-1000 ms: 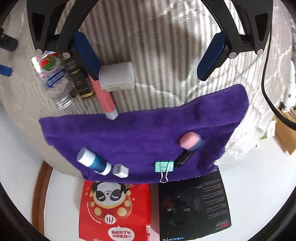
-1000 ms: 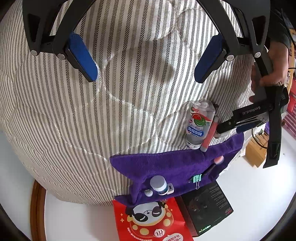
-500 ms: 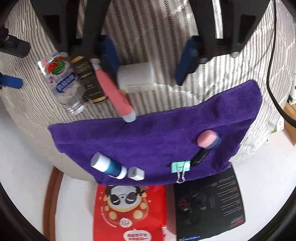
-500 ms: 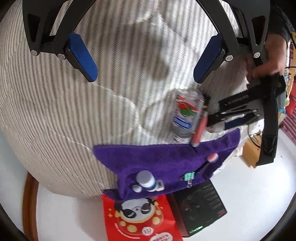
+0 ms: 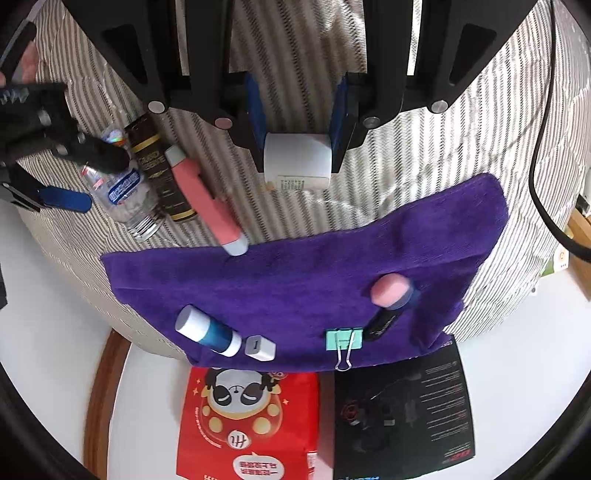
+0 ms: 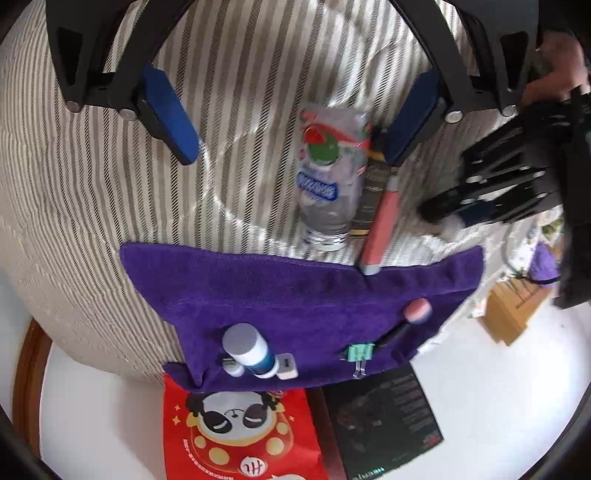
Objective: Organize rigid objects
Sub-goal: 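Grasp the white tape roll with the left tool while the right tool grasps the clear candy bottle, then carry tape roll and candy bottle onto the towel while both tools open to release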
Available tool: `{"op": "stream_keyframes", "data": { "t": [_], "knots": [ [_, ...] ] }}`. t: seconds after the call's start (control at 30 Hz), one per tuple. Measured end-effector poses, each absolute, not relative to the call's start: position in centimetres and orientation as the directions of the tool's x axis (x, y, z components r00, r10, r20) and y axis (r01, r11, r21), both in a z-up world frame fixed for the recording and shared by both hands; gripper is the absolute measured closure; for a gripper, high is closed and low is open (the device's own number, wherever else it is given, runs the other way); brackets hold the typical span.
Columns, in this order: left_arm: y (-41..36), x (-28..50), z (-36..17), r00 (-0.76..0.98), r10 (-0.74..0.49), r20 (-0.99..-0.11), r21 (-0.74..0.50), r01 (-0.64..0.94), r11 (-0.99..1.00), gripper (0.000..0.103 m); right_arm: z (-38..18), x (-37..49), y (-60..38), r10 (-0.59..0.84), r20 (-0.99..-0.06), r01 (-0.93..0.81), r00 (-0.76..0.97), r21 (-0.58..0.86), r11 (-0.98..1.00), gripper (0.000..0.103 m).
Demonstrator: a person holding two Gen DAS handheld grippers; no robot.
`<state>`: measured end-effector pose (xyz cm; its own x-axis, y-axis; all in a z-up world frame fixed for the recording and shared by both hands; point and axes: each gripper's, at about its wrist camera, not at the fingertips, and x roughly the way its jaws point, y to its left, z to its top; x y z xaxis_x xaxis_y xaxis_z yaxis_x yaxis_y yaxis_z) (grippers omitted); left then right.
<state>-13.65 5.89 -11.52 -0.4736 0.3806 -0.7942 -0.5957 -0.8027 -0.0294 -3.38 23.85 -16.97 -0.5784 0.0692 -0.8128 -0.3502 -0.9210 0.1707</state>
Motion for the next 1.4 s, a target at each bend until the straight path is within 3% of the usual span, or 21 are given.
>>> {"op": "stream_keyframes", "data": {
  "t": [0.5, 0.77, 0.83, 1.07, 1.4],
  "knots": [
    [2.8, -14.9, -11.5, -0.488, 0.365, -0.793, -0.03, -0.567, -0.823, 0.074, -17.9, -4.8, 22.4, 0.223, -0.807, -0.387, -0.547, 0.008, -0.922, 0.015],
    [2.8, -14.8, -11.6, -0.486, 0.368, -0.793, -0.034, -0.568, -0.823, 0.074, -17.5, -4.7, 20.8, 0.201, -0.79, -0.337, -0.579, 0.007, -0.941, 0.058],
    [2.6, -14.8, -11.5, -0.484, 0.374, -0.791, -0.041, -0.569, -0.822, 0.074, -17.4, -4.8, 20.7, 0.186, -0.791, -0.318, -0.583, 0.012, -0.948, 0.062],
    [1.1, -15.4, -11.2, -0.463, 0.411, -0.785, -0.101, -0.559, -0.823, 0.074, -17.0, -3.9, 22.4, 0.046, -0.803, -0.276, -0.594, 0.15, -0.95, 0.062],
    [0.2, -16.3, -10.3, -0.471, 0.42, -0.776, -0.122, -0.542, -0.832, 0.074, -16.3, -2.8, 23.3, 0.018, -0.795, -0.269, -0.606, 0.184, -0.945, 0.062]
  ]
}}
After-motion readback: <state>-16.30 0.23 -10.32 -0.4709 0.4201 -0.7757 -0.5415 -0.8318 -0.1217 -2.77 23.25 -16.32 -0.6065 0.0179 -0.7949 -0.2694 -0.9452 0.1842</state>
